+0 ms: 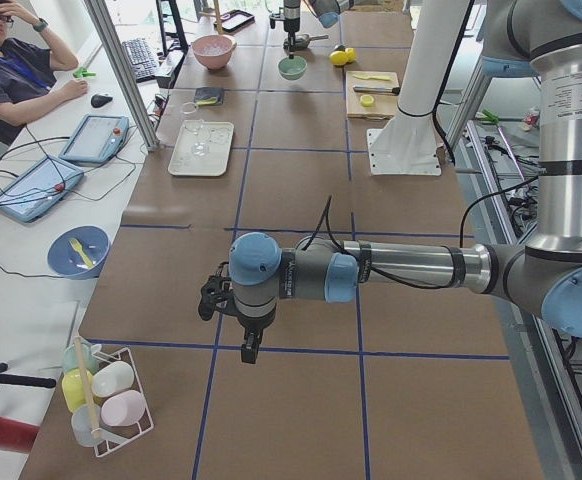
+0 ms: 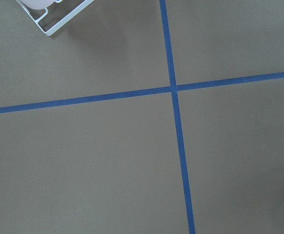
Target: Pour ice into bowl
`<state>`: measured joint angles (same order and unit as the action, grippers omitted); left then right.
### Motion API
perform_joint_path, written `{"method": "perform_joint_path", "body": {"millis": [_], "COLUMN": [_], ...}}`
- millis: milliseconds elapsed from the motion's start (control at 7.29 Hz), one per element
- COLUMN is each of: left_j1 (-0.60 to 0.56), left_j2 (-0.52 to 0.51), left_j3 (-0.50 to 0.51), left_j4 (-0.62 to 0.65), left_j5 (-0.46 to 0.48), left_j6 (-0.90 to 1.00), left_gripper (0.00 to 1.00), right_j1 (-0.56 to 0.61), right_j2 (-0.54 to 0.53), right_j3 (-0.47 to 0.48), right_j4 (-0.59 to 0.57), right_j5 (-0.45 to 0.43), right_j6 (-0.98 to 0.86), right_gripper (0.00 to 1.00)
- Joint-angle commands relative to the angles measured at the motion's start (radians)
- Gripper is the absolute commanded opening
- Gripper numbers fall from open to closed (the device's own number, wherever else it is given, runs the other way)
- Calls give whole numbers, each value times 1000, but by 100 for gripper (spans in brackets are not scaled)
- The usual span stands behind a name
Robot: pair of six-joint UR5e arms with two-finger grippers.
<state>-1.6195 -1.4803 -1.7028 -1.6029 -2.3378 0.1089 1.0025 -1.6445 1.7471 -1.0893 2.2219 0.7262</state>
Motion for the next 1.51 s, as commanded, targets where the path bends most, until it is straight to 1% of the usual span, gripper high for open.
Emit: {"method": "perform_joint_path", "body": {"millis": [0, 137, 275, 412, 686, 824, 961, 1098, 1235, 1373], "left_j1": [1, 1, 1, 1, 1, 1, 1, 1, 3, 4], "left_j2": [0, 0, 0, -2, -2, -2, -2, -5, -11, -12], "left_j3": [0, 0, 0, 0, -3, -6, -8, -11, -11, -9], "left_j4": [0, 0, 0, 0, 0, 1, 1, 0, 1, 4], "left_j5": [0, 0, 0, 0, 0, 0, 0, 0, 0, 0], "left_j6": [0, 0, 0, 0, 0, 0, 0, 0, 0, -2], "left_gripper": [100, 100, 100, 100, 100, 100, 100, 100, 100, 100], "right_j1": [-1, -1, -1, -1, 8, 69, 114, 180, 279, 377], "right_j2": [0, 3, 8, 11, 17, 20, 15, 15, 12, 12], "right_j3": [-53, -63, -63, -61, -55, -38, -38, -37, -35, -29], "right_j4": [92, 103, 104, 107, 109, 95, 82, 12, -92, -236], "right_j5": [1, 2, 4, 4, 5, 10, 36, 48, 51, 56], "right_j6": [22, 22, 21, 19, 6, -7, -48, -189, -397, -580], "right_gripper": [0, 0, 14, 99, 100, 100, 100, 100, 100, 100]}}
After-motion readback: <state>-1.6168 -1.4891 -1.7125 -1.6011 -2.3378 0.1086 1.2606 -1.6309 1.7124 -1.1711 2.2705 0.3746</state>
